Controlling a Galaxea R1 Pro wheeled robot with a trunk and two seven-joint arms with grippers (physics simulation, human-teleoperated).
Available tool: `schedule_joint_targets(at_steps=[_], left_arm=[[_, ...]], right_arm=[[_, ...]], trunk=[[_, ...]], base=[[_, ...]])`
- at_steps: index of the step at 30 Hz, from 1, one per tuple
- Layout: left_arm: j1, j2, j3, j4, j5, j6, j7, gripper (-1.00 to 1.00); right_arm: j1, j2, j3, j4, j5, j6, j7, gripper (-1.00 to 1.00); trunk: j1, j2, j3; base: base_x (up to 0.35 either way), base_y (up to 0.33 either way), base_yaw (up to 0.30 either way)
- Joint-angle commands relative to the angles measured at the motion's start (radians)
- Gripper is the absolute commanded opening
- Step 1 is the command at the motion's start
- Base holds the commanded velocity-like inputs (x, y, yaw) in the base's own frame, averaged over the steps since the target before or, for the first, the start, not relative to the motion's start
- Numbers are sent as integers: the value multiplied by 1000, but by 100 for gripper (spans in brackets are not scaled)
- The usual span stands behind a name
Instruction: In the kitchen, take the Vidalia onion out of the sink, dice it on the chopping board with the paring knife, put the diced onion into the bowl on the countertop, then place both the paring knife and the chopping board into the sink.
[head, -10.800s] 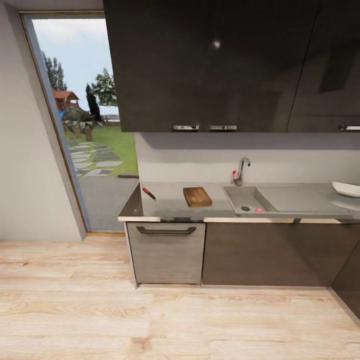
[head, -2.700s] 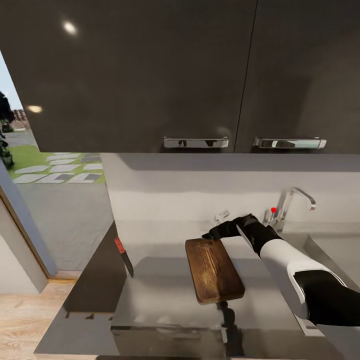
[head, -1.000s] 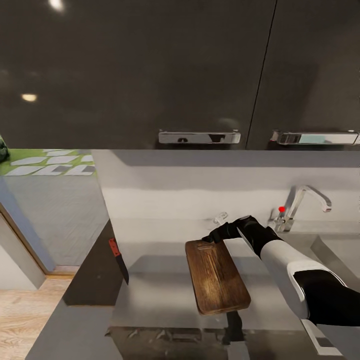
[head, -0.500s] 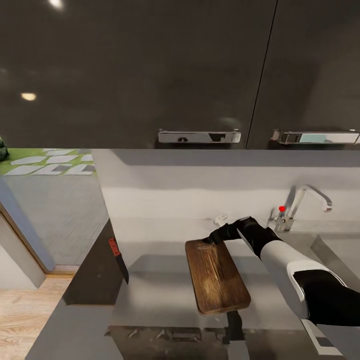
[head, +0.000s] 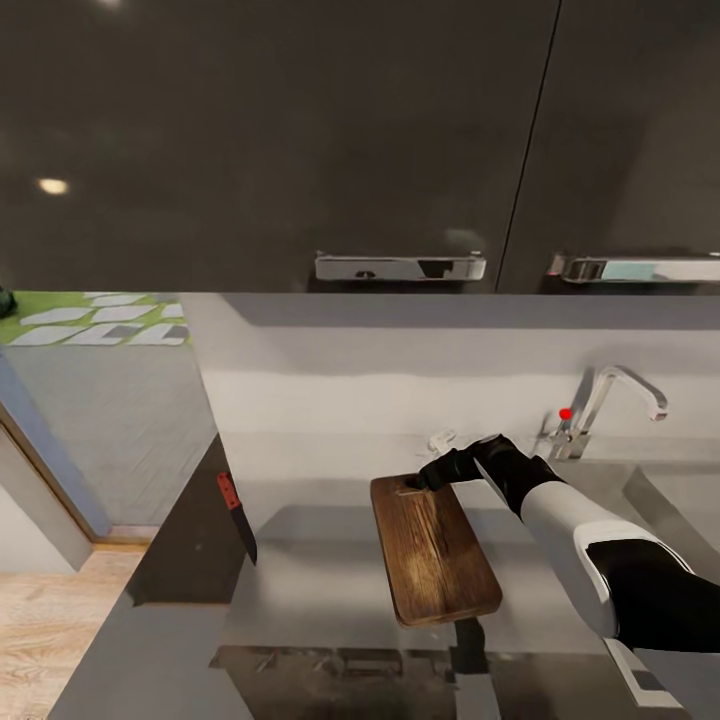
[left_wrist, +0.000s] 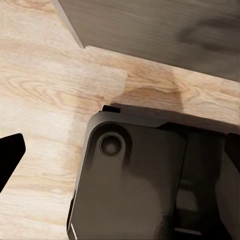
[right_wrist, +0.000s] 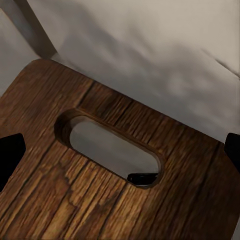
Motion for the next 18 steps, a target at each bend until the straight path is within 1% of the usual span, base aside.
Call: schedule_joint_targets(at_steps=[1, 4, 11, 18], left_arm=[[0, 0, 1, -1, 4, -1, 0, 100], [0, 0, 1, -2, 4, -2, 0, 100], [0, 0, 1, -1, 3, -3, 0, 100], [0, 0, 1, -2, 4, -3, 0, 100]], right_arm=[[0, -1, 7, -2, -1, 5, 3, 100], [0, -1, 7, -2, -1, 5, 3, 100], [0, -1, 6, -2, -1, -4, 3, 100], [0, -2, 6, -2, -1, -16, 3, 100]], trunk=[[1, -2, -3], [1, -2, -7], [1, -2, -8], [1, -2, -8]], base=[[6, -7, 0], [69, -70, 0], [155, -145, 0], [64, -35, 0]])
